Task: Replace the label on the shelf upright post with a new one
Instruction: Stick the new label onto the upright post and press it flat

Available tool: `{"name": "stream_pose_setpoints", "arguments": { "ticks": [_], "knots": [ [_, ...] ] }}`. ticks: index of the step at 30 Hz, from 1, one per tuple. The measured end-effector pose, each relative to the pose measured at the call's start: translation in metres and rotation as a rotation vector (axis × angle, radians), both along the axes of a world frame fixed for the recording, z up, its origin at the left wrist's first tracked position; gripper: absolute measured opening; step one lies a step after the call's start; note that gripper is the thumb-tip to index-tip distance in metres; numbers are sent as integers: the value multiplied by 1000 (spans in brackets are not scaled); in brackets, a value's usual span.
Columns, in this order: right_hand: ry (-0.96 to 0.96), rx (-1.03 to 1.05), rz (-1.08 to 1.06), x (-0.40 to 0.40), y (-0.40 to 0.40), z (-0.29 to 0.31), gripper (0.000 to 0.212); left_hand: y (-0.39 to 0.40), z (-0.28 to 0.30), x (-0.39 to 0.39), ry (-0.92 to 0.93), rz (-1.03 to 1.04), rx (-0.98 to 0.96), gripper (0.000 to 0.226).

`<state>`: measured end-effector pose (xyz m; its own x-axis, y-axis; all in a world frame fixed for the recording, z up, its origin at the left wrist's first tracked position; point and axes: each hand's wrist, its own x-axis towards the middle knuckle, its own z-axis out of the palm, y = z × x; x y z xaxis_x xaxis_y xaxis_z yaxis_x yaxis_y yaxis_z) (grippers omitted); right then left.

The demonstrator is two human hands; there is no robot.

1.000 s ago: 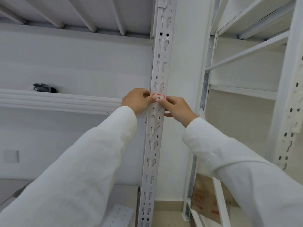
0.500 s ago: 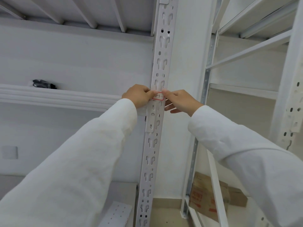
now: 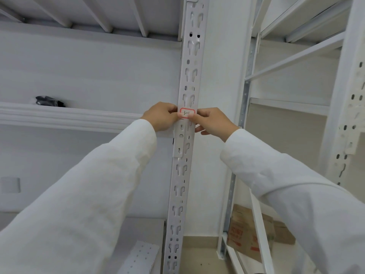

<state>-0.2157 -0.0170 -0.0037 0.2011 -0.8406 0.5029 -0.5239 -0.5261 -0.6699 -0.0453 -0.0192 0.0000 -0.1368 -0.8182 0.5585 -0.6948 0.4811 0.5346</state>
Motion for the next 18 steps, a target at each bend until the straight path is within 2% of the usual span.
{"name": "stream_pose_setpoints", "arguments": {
  "ticks": [4,7,9,15,18],
  "knots": [
    [47,26,73,-14,2,-1,28,-1,-2,2,-57,5,-26,30],
    [198,-30,-16,-24,5,-9,45,0,-4,5,-68,1,-37,30],
    [286,-37,-66,-28,8,-15,48,0,-5,4,-55,5,-40,31],
    [167,-89,-111,-18,9,-13,45,3,-8,-3,55,4,-28,43],
    [95,-115,-116,0,1,-8,44,3,-8,-6,59,58,-60,34]
  ]
}}
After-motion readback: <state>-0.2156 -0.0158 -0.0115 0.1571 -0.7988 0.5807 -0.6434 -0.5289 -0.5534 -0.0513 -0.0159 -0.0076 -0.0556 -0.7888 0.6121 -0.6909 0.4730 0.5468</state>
